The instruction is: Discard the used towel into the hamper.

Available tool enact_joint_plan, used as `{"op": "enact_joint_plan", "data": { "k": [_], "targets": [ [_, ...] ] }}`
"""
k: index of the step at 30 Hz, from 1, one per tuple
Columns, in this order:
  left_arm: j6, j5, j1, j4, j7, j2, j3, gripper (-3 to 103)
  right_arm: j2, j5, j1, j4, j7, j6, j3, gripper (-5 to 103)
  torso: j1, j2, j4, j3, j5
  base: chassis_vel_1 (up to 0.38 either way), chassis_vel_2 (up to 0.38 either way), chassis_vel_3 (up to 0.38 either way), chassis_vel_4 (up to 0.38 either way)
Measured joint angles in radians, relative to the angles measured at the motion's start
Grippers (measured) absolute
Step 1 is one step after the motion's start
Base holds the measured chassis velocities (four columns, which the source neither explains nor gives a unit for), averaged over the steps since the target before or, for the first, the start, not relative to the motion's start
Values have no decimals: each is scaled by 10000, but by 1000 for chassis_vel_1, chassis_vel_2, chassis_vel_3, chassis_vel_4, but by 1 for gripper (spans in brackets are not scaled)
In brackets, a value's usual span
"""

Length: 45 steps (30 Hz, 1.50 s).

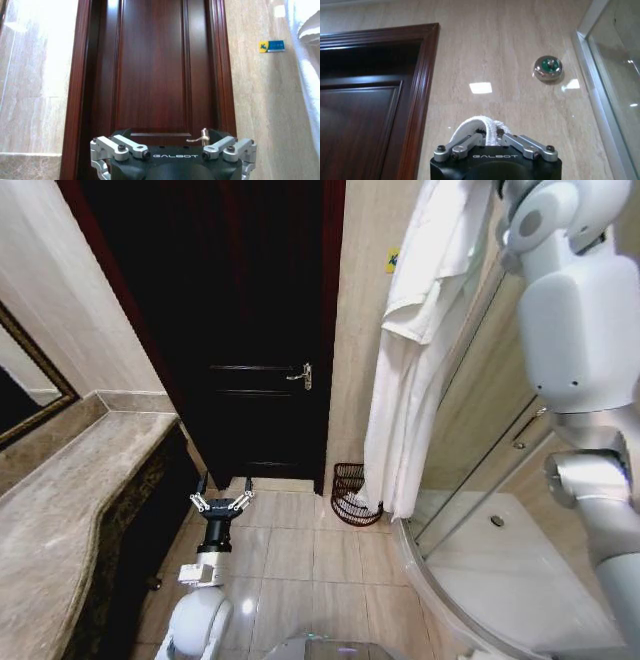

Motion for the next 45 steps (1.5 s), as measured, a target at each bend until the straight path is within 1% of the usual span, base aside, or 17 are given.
{"op": "enact_joint_plan", "data": {
  "k": [9,17,27,37,45],
  "targets": [
    [23,43,5,-21,-41,-55,-9,100,264,-41,424,-624,-443,25,47,4,-5,1,0,-2,-3,0,0,0,0],
    [74,93,-8,-58,-50,-123,8,100,403,-147,493,-989,-637,186,96,4,-2,1,0,-1,-1,0,0,0,0],
    [69,186,-37,36,-50,-180,40,100,401,-322,484,-1221,-783,537,98,4,-3,1,-1,-2,-1,0,0,0,0],
    [24,78,-83,121,-56,-88,-14,100,533,-498,378,-1262,-735,598,105,4,-3,1,0,-1,-1,0,0,0,0],
    [-121,72,-92,220,-63,-81,-32,100,447,-622,78,-1076,-727,602,128,4,-4,1,-1,-2,0,0,0,0,0]
  ]
}}
